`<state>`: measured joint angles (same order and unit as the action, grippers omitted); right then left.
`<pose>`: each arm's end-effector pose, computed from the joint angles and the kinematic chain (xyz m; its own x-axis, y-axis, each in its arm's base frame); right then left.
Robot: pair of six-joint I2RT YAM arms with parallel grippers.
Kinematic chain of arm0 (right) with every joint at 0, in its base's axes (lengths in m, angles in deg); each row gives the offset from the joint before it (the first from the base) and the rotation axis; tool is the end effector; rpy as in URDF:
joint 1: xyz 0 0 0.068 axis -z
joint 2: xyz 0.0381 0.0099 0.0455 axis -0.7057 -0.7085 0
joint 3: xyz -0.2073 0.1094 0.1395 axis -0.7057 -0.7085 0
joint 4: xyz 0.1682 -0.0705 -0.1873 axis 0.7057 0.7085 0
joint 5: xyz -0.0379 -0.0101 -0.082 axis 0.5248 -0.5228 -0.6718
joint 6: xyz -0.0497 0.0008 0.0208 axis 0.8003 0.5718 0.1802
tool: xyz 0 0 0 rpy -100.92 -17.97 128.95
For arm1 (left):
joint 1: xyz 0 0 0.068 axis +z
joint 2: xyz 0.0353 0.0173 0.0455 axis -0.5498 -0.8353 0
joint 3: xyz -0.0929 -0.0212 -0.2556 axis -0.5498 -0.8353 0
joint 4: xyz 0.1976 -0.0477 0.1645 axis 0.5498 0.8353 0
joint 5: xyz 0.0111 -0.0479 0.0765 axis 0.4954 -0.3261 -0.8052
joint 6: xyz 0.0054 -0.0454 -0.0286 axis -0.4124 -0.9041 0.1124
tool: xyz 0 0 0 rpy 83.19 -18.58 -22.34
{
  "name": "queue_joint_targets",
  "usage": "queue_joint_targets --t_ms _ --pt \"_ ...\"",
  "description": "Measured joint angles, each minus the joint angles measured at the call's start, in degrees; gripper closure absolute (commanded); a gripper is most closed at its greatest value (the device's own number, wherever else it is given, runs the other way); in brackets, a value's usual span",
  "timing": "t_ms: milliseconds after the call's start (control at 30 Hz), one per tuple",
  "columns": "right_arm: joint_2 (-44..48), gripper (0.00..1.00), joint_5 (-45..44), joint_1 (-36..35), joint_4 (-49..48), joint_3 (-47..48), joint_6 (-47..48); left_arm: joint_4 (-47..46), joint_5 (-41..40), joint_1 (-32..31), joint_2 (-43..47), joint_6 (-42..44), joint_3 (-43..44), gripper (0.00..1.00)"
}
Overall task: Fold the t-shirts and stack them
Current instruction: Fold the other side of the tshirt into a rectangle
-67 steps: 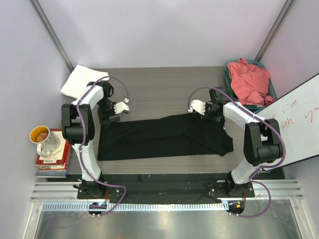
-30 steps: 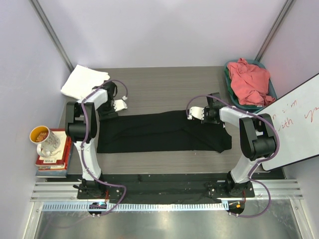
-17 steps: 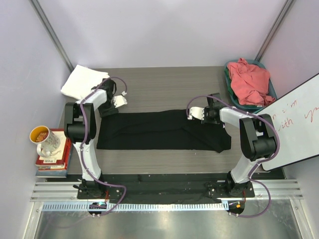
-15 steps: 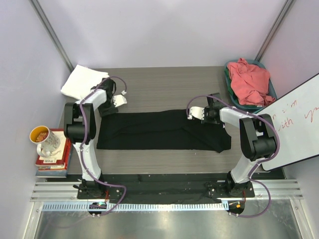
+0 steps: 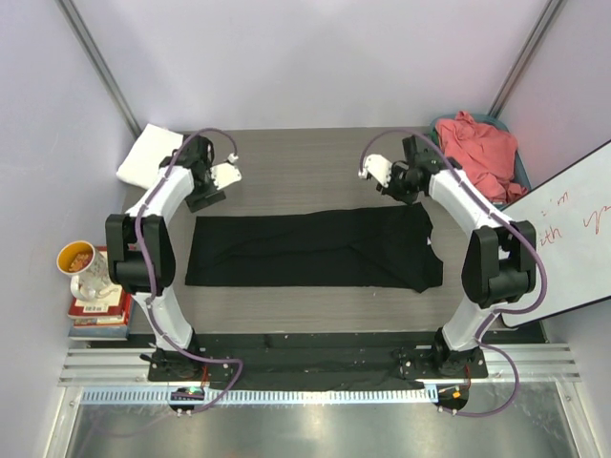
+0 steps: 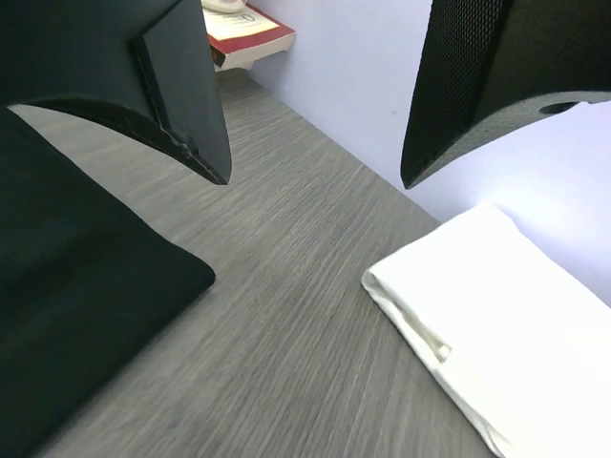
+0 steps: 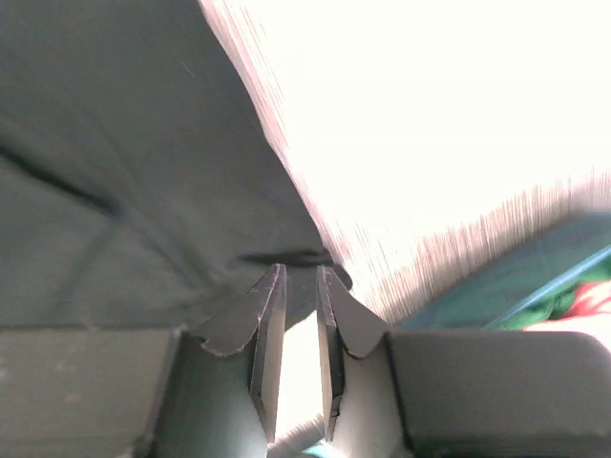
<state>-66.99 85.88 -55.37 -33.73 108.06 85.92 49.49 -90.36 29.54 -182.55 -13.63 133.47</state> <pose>0.3627 0.0733 0.2522 -0.1630 -0.9072 -0.3878 -0.8562 0.3253 -0.4013 0.3972 -0.0195 0.2327 -0.4742 0.8758 -0.0902 0.7448 0.4537 0.4893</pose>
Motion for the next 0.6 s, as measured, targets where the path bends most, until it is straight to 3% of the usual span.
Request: queue_joint_targets --t_ms 67,200,267,600 --pt "0.0 0.78 4.0 0.0 4.6 3.5 -1.2 1.6 2.2 -0.3 2.1 0.7 0.0 0.28" --pt "-0.4 0.95 9.1 0.0 12.5 4.8 -2.1 6.8 7.5 -1.1 4.7 3.0 -0.5 0.28" --pt "-0.9 0.98 9.8 0.0 14.4 2.9 -2.1 9.4 9.2 -1.6 4.9 4.5 -1.8 0.29" --pt "-5.5 0.98 9.2 0.8 17.3 -2.2 -1.3 15.1 8.9 -2.3 2.8 9.0 -8.4 0.31"
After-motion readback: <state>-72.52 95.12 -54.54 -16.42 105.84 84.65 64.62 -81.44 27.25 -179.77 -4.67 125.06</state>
